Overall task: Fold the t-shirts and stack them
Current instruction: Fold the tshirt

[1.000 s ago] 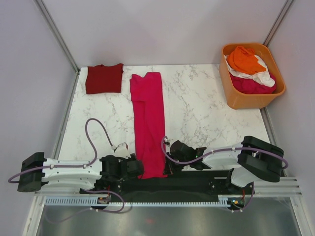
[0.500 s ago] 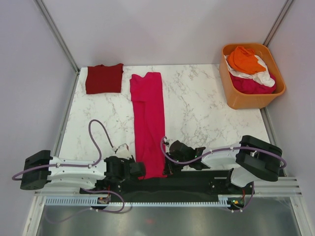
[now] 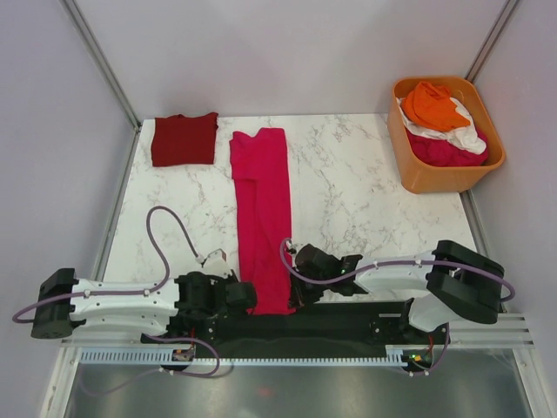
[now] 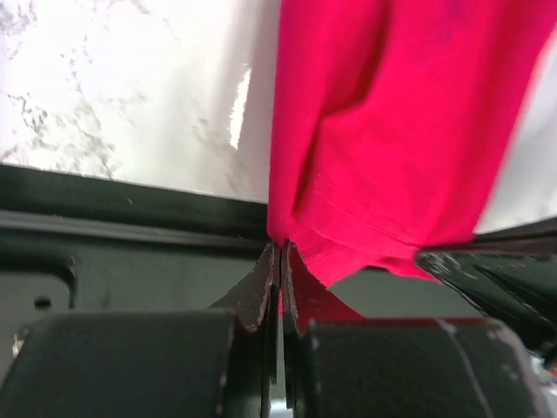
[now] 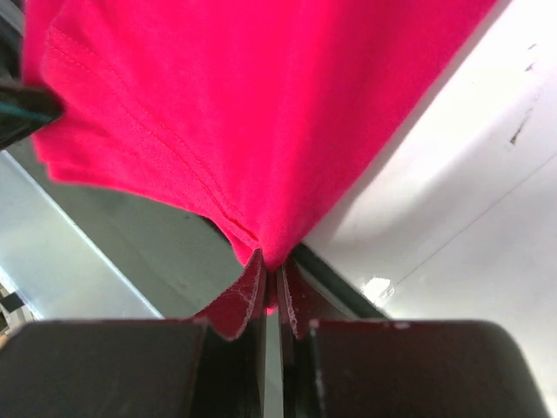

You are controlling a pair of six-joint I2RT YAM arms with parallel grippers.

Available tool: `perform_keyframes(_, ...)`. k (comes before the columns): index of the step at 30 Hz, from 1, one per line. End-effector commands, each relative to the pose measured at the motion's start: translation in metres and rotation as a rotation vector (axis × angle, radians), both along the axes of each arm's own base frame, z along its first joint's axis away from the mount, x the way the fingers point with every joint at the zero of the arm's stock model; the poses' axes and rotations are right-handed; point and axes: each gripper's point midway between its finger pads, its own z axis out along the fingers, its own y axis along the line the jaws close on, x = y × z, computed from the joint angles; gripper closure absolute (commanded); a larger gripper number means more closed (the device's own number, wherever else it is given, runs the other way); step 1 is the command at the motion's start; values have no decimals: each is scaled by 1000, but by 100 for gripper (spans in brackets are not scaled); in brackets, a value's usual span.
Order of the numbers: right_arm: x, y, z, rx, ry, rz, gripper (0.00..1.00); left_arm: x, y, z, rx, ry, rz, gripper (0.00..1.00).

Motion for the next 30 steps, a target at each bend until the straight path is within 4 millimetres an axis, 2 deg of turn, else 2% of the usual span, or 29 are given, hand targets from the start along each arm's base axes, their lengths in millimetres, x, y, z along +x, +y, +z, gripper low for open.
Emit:
perform_keyframes(1, 10, 0, 28, -38, -52, -8, 99, 11, 1, 43, 19, -62, 24, 98)
perform_keyframes(2, 20, 8, 41, -29, -92, -21, 97, 14, 2, 52, 24, -78, 25, 98)
perform_keyframes(4, 29, 5, 49, -71, -118, -37, 95, 22, 8, 77, 31, -131, 38, 98)
perform_keyframes(5, 39, 13, 61, -59, -153, -43, 92, 26, 5, 91, 12, -151, 44, 98)
perform_keyframes(7, 52, 10, 65, -89, -162, -64, 90, 34, 17, 100, 46, -195, 58, 98)
perform_keyframes(8, 61, 15, 73, -81, -180, -69, 91, 37, 19, 108, 47, -211, 66, 98)
perform_keyframes(9, 71, 10, 71, -103, -174, -95, 92, 43, 29, 109, 89, -226, 84, 98)
perform_keyframes(12, 96, 9, 79, -95, -182, -132, 100, 55, 42, 116, 116, -240, 105, 98)
perform_keyframes(16, 121, 20, 100, -52, -216, -135, 100, 71, 45, 129, 130, -271, 103, 98)
perform_keyframes(18, 128, 22, 101, -63, -214, -132, 100, 82, 47, 135, 159, -278, 86, 98)
perform_keyframes(19, 135, 26, 109, -52, -232, -129, 100, 89, 40, 138, 143, -289, 80, 98)
perform_keyframes(20, 138, 27, 108, -61, -232, -129, 100, 92, 35, 140, 131, -280, 61, 98)
perform_keyframes(22, 148, 27, 114, -58, -245, -138, 100, 108, 36, 138, 172, -281, 35, 98)
perform_keyframes(23, 153, 27, 113, -65, -246, -142, 100, 116, 26, 143, 137, -291, 20, 98)
perform_keyframes(25, 164, 26, 118, -67, -253, -153, 100, 133, 28, 140, 185, -287, 2, 98)
perform_keyframes(26, 167, 26, 114, -80, -249, -154, 100, 143, 20, 149, 159, -304, -1, 98)
perform_keyframes(28, 176, 26, 118, -83, -251, -170, 100, 161, 19, 145, 199, -293, -37, 98)
perform_keyframes(29, 180, 27, 113, -94, -244, -174, 100, 168, 13, 151, 178, -293, -46, 98)
perform_keyframes(30, 183, 26, 112, -101, -244, -177, 100, 179, 15, 151, 187, -292, -51, 98)
